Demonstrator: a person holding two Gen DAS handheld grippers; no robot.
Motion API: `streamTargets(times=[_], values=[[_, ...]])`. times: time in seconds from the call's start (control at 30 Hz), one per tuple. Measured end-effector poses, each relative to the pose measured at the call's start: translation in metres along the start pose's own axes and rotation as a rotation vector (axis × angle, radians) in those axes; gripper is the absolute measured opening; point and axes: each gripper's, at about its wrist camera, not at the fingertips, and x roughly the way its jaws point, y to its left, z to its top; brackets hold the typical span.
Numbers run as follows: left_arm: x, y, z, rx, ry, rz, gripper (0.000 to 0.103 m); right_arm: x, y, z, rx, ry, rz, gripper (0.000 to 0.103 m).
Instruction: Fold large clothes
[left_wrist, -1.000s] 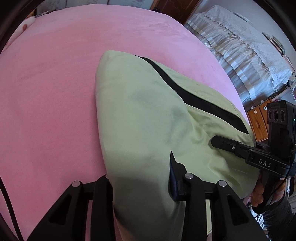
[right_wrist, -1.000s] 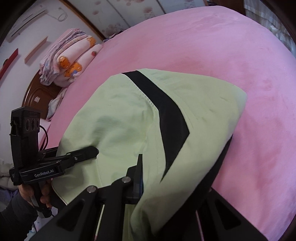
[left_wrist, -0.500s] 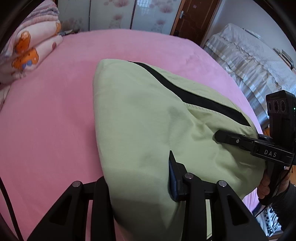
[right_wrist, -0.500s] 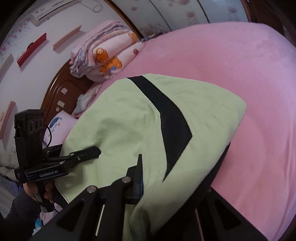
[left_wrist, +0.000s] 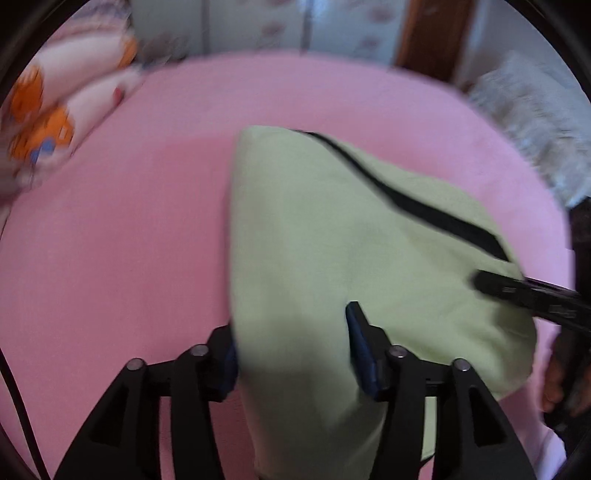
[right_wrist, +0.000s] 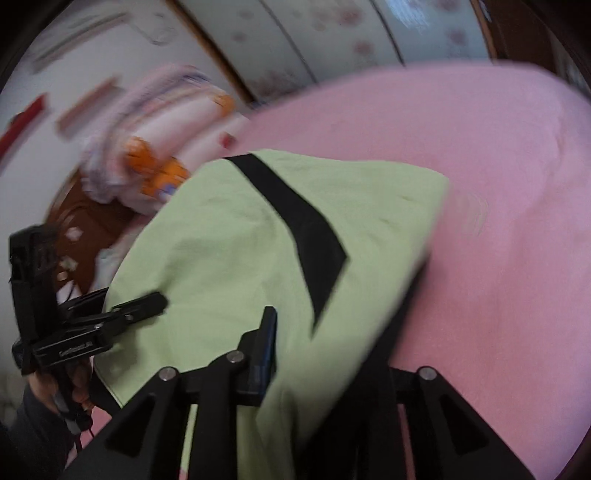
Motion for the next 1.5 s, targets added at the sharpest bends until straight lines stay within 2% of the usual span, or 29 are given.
streamTargets(times=[0.03,0.07,0.1,0.17,0.2,0.27,0.33,0.37,0.4,0.47,0.53,0.6,0.63,0.7,0.8,0.97,1.07,1.17,1.23,1.5], values=[[0.02,0.009,-0.006,-0.03,0.022,0.038,0.088,0.019,-0.018,-0.007,0.052,0.06,-0.022,0.036],[0.026,0.02,-0.012,-0.086,-0.033,0.042,0.098,0.034,-0.033,-0.015,0.088,0.1,-0.026,0.049],[0.027,0.03,-0.017,-0.141,-0.066,0.016,0.103,0.038,-0.041,-0.021,0.098,0.101,0.0,0.049],[0.03,0.042,-0.021,-0.21,-0.064,-0.056,0.103,0.03,-0.045,-0.031,0.061,0.06,0.03,0.052],[0.028,0.046,-0.02,-0.227,-0.069,-0.064,0.103,0.024,-0.044,-0.034,0.035,0.055,0.023,0.053],[0.018,0.043,-0.018,-0.209,-0.093,-0.016,0.102,0.014,-0.039,-0.039,0.006,0.053,-0.008,0.053],[-0.001,0.032,-0.018,-0.171,-0.141,0.064,0.098,-0.001,-0.027,-0.037,-0.035,0.024,-0.059,0.053],[-0.011,0.027,-0.02,-0.167,-0.169,0.081,0.097,-0.012,-0.021,-0.038,-0.056,-0.002,-0.075,0.053],[-0.023,0.022,-0.022,-0.165,-0.2,0.09,0.091,-0.02,-0.014,-0.037,-0.073,-0.028,-0.086,0.053],[-0.04,0.01,-0.029,-0.169,-0.234,0.075,0.077,-0.042,0.007,-0.04,-0.124,-0.099,-0.114,0.053],[-0.047,-0.002,-0.036,-0.157,-0.222,0.063,0.049,-0.054,0.027,-0.039,-0.173,-0.153,-0.142,0.053],[-0.044,-0.013,-0.045,-0.141,-0.194,0.078,0.04,-0.056,0.045,-0.047,-0.228,-0.164,-0.174,0.049],[-0.041,-0.017,-0.052,-0.135,-0.176,0.09,0.039,-0.051,0.053,-0.052,-0.253,-0.151,-0.191,0.043],[-0.034,-0.021,-0.064,-0.125,-0.151,0.134,0.039,-0.031,0.057,-0.059,-0.268,-0.08,-0.221,0.022],[-0.035,-0.02,-0.086,-0.097,-0.15,0.169,0.039,0.002,0.042,-0.073,-0.271,0.026,-0.324,0.016],[-0.057,-0.025,-0.098,-0.137,-0.151,0.146,0.039,-0.008,0.036,-0.077,-0.241,0.02,-0.307,0.016],[-0.073,-0.027,-0.104,-0.161,-0.149,0.123,0.045,-0.021,0.04,-0.076,-0.252,0.029,-0.315,0.016],[-0.096,-0.035,-0.111,-0.163,-0.174,0.123,0.057,-0.043,0.044,-0.076,-0.247,0.027,-0.314,0.016],[-0.112,-0.039,-0.114,-0.163,-0.19,0.115,0.069,-0.064,0.051,-0.084,-0.256,0.013,-0.314,0.016],[-0.191,-0.08,-0.141,-0.15,-0.241,0.076,0.085,-0.146,0.083,-0.098,-0.271,-0.035,-0.332,0.016]])
